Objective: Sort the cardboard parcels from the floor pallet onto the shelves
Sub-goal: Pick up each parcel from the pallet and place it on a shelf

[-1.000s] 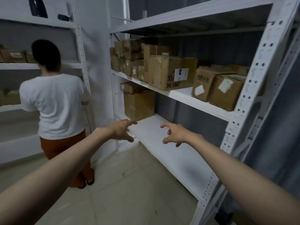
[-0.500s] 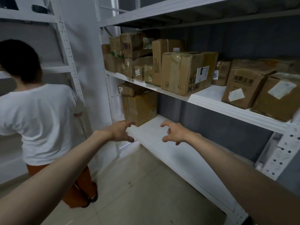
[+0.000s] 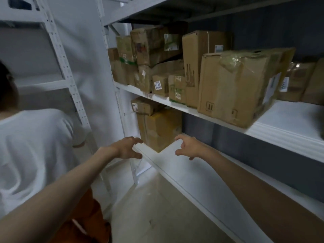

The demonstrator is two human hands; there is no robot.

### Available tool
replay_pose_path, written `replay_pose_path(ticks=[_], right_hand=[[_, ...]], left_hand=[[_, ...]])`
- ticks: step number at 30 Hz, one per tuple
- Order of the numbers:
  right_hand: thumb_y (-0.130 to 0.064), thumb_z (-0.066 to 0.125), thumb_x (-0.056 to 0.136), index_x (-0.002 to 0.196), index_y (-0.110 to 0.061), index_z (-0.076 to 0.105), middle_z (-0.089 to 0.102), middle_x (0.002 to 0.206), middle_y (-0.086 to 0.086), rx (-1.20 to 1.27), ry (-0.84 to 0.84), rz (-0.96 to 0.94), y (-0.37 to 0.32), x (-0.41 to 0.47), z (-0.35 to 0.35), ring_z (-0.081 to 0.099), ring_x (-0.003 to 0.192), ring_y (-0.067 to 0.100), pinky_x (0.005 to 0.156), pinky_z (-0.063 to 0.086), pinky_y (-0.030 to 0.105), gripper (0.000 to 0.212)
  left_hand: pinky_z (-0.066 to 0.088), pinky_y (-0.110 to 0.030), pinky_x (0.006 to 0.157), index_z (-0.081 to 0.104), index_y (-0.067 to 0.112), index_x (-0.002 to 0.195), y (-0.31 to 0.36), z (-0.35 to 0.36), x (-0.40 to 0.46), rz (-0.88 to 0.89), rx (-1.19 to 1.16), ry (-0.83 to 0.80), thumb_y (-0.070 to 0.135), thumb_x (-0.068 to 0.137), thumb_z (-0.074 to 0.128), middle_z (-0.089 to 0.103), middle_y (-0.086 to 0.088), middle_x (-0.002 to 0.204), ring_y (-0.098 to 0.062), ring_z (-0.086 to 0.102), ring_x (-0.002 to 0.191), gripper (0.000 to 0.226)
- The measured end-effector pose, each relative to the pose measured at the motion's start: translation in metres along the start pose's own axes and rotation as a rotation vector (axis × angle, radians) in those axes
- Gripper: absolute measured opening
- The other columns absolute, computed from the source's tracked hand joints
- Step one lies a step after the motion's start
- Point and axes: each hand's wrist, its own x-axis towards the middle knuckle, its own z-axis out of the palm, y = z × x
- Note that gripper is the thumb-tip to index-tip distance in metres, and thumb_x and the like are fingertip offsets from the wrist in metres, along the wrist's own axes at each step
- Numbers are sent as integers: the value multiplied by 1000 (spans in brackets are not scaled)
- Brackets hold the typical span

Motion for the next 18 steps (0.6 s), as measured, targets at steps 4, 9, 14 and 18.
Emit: replay_pose_path(ticks=[4,9,14,18], right_hand=[[-51,65,76,125,-37,47,60,100,-5,154,-13,27,-4,73,-10,62,88,16,64,59,30,55],[-36,65,93,121,-25,51,62,103,7,288,5,105,-13,153,10,58,72,14,51,48,24,33],[-36,61,98,120,-21,50,56,115,8,413,-26,176,-23,229,23,57,98,25,81,55,36,30],[-30,60,100,138,-17,48,50,119,0,393,88,144,-30,287,28,55,118,25,104,51,46,42]], left_hand=[[44,-39,108,41,26,148,-27,-15,64,-21,-77,75,47,92,68,49,-5,147,-24,52,128,66],[41,-40,110,39,26,150,-65,-9,123,-50,-77,-17,50,93,64,47,-5,148,-25,51,129,66],[38,-36,111,43,20,148,-102,-26,202,-125,-284,3,48,97,59,51,-8,147,-28,52,130,61],[47,-39,102,45,18,145,-137,-44,287,-221,-638,132,49,97,58,57,-11,138,-30,56,119,58]])
